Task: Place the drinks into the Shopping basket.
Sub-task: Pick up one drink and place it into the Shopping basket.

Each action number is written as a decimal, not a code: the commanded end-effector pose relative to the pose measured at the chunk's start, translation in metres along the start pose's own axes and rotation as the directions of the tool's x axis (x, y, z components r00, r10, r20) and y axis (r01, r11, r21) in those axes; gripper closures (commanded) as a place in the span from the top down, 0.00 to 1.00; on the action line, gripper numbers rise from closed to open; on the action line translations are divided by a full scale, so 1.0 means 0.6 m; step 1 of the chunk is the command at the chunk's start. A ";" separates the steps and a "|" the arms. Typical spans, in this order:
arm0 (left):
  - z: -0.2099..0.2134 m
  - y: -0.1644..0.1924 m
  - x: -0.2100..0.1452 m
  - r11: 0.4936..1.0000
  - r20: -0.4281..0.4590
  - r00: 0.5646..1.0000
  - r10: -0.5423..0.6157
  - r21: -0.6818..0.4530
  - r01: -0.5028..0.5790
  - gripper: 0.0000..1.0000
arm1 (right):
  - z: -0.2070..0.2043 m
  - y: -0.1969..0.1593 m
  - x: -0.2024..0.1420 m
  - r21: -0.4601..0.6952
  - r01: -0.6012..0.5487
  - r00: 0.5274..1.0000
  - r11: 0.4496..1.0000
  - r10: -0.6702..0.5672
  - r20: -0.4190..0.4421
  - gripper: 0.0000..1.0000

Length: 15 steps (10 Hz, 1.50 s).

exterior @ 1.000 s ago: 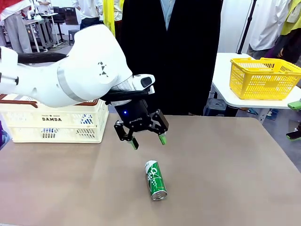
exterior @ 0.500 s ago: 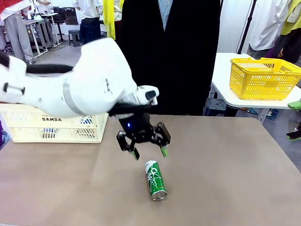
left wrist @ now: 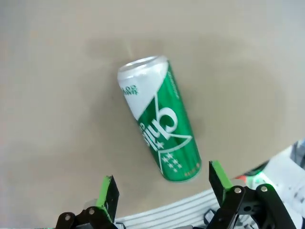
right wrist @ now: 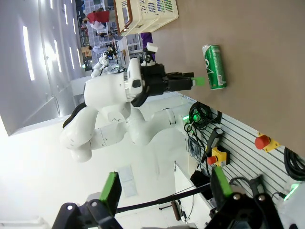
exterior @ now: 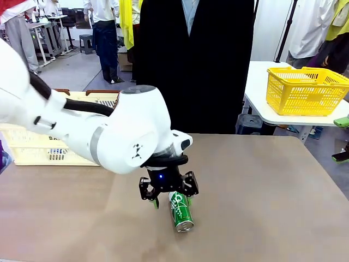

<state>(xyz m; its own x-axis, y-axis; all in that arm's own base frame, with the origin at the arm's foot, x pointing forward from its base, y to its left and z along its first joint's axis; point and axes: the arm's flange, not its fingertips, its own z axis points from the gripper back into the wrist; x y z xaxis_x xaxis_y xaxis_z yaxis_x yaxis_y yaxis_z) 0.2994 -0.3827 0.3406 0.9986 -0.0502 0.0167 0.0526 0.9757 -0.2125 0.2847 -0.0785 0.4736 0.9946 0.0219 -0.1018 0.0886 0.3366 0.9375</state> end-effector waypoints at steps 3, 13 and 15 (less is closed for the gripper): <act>-0.069 -0.059 0.038 0.995 0.027 0.998 0.053 0.080 -0.055 1.00 | 0.001 0.009 0.000 0.016 0.011 1.000 1.000 -0.011 0.001 1.00; -0.110 -0.063 0.061 0.985 0.055 0.997 0.044 0.162 -0.053 0.00 | 0.001 0.009 0.000 0.016 0.011 1.000 1.000 -0.011 0.001 1.00; -0.098 -0.056 0.060 0.987 0.048 0.998 0.038 0.153 -0.045 0.00 | 0.001 0.009 0.000 0.016 0.011 1.000 1.000 -0.011 0.001 1.00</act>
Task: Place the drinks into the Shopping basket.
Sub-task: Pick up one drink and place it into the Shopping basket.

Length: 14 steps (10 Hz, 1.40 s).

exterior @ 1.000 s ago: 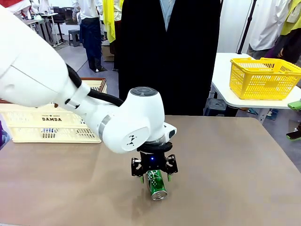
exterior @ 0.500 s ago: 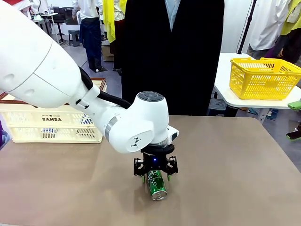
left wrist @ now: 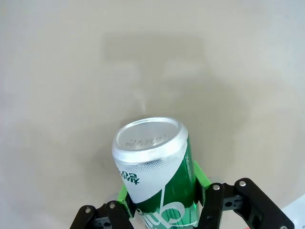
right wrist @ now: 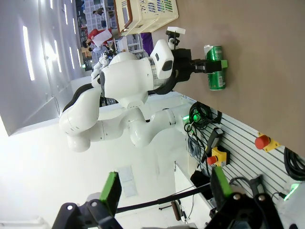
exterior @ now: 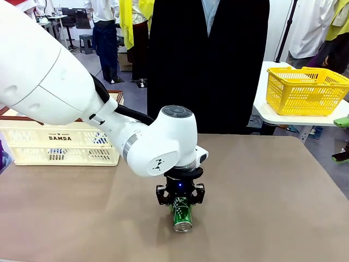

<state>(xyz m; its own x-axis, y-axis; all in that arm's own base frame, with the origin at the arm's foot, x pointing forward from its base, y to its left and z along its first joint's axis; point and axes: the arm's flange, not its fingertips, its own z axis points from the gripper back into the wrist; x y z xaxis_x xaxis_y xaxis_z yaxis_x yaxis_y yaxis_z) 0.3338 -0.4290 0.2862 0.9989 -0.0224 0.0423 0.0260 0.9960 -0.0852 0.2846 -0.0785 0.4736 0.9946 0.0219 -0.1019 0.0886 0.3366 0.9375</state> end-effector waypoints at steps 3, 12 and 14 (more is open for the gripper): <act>0.109 0.027 0.013 0.998 0.021 1.000 -0.005 -0.063 0.006 0.00 | 0.001 0.009 0.000 0.016 0.011 1.000 1.000 -0.011 0.001 1.00; 0.439 0.175 0.001 0.966 0.106 0.961 -0.256 -0.007 0.258 0.00 | 0.001 0.009 0.000 0.016 0.011 1.000 1.000 -0.011 0.001 1.00; 0.439 0.175 0.001 0.966 0.106 0.961 -0.256 -0.007 0.258 0.00 | 0.001 0.009 0.000 0.016 0.011 1.000 1.000 -0.011 0.001 1.00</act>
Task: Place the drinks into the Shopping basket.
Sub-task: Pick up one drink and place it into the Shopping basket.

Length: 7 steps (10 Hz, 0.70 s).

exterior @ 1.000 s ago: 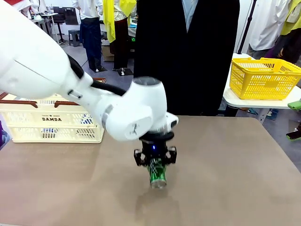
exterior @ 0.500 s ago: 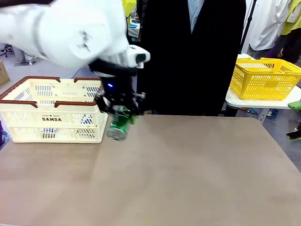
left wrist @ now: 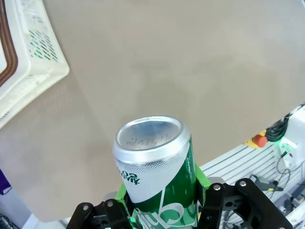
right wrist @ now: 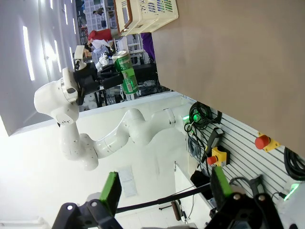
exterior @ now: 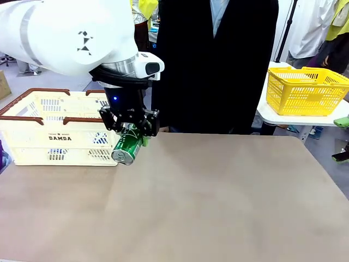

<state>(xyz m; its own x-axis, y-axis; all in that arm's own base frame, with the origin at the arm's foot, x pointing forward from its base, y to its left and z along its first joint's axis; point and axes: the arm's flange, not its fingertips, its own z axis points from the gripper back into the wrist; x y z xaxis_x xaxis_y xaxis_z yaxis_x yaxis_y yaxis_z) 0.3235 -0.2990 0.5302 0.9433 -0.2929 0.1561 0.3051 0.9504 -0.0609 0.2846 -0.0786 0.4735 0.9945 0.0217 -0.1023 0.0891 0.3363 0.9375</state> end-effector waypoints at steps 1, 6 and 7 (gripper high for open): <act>0.007 0.008 -0.004 1.000 0.008 1.000 -0.007 -0.001 0.007 0.00 | 0.001 0.009 0.000 0.016 0.011 1.000 1.000 -0.011 0.001 1.00; 0.122 0.310 0.225 0.965 0.035 0.966 0.256 -0.076 -0.253 0.00 | 0.001 0.009 0.000 0.016 0.011 1.000 1.000 -0.011 0.001 1.00; 0.127 0.372 0.250 0.961 0.059 0.960 0.273 -0.051 -0.271 0.00 | 0.001 0.009 0.000 0.016 0.011 1.000 1.000 -0.011 0.001 1.00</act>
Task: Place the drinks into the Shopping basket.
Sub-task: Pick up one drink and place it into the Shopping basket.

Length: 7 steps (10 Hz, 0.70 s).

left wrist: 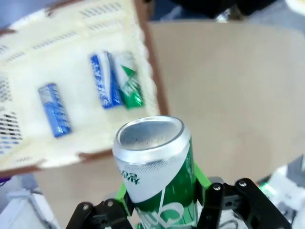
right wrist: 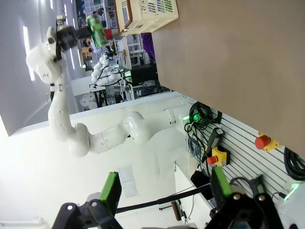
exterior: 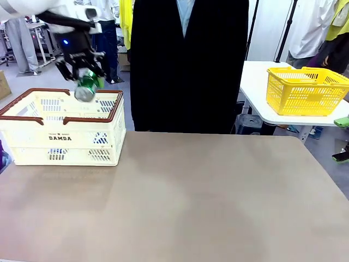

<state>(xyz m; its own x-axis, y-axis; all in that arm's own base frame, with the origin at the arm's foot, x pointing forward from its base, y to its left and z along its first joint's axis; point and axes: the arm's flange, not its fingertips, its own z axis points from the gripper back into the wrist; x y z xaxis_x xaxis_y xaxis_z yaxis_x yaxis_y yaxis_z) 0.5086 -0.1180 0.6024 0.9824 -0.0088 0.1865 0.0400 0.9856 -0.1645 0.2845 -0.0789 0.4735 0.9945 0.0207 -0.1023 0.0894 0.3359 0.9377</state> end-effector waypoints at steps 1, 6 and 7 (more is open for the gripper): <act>0.005 0.037 0.052 0.998 0.026 0.998 0.049 0.027 -0.050 0.00 | 0.000 0.010 0.000 0.015 0.010 1.000 1.000 -0.010 0.000 1.00; -0.116 0.178 0.082 0.975 0.027 0.978 0.208 0.076 -0.209 0.00 | 0.000 0.010 0.000 0.015 0.010 1.000 1.000 -0.010 0.000 1.00; -0.091 0.174 0.077 0.905 -0.008 0.905 0.424 0.023 -0.424 0.00 | 0.000 0.010 0.000 0.015 0.010 1.000 1.000 -0.010 0.000 1.00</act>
<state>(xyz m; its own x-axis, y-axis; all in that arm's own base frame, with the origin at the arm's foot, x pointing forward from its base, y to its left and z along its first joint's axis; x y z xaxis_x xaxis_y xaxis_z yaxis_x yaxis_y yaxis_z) 0.5794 -0.0205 0.5173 0.9533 0.2696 0.1359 -0.2494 0.9569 -0.1489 0.2845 -0.0788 0.4735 0.9945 0.0209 -0.1023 0.0894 0.3361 0.9376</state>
